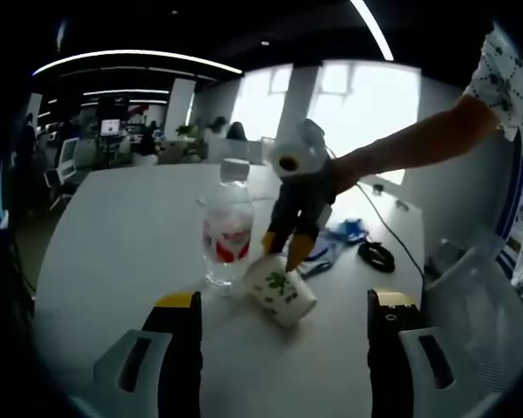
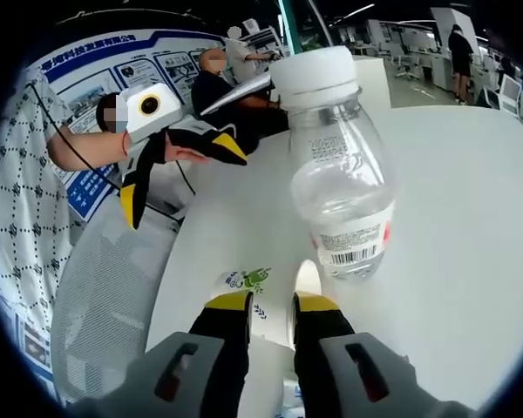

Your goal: Arrange the tabletop items into an orderly group along one side of the table until the central work area is clear of visible clutter.

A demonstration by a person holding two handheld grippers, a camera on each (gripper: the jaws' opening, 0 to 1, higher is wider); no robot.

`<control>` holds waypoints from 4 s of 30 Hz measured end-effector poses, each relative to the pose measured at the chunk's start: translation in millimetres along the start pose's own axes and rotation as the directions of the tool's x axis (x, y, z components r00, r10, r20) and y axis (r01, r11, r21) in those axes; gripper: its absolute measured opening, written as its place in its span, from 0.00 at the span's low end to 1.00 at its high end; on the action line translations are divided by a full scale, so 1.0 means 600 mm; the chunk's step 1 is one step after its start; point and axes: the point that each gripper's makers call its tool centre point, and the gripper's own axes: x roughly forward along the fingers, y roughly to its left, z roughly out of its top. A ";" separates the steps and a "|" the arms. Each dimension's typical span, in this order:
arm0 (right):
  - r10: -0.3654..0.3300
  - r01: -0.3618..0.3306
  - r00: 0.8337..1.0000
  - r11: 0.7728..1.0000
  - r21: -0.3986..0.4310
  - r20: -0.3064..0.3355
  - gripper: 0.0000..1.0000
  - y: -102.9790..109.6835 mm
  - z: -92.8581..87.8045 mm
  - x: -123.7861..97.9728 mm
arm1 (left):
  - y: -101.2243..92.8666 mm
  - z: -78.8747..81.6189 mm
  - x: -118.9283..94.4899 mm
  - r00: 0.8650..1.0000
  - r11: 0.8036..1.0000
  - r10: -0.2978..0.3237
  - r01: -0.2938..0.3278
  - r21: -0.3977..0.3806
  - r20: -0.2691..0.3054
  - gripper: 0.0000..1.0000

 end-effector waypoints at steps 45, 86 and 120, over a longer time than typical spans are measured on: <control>0.074 -0.076 0.993 0.997 0.022 0.087 0.00 0.096 0.012 -0.033 | -0.018 0.013 0.005 1.000 1.000 -0.028 0.028 0.006 0.012 0.67; -0.209 0.218 0.965 0.975 -0.043 0.158 0.00 0.069 0.038 -0.147 | -0.033 0.029 0.009 0.999 0.999 -0.046 0.045 0.027 0.026 0.64; -0.287 0.254 0.955 0.923 -0.289 -0.078 0.00 0.026 0.020 -0.121 | -0.031 0.030 0.012 0.999 0.999 -0.035 0.035 0.015 0.039 0.62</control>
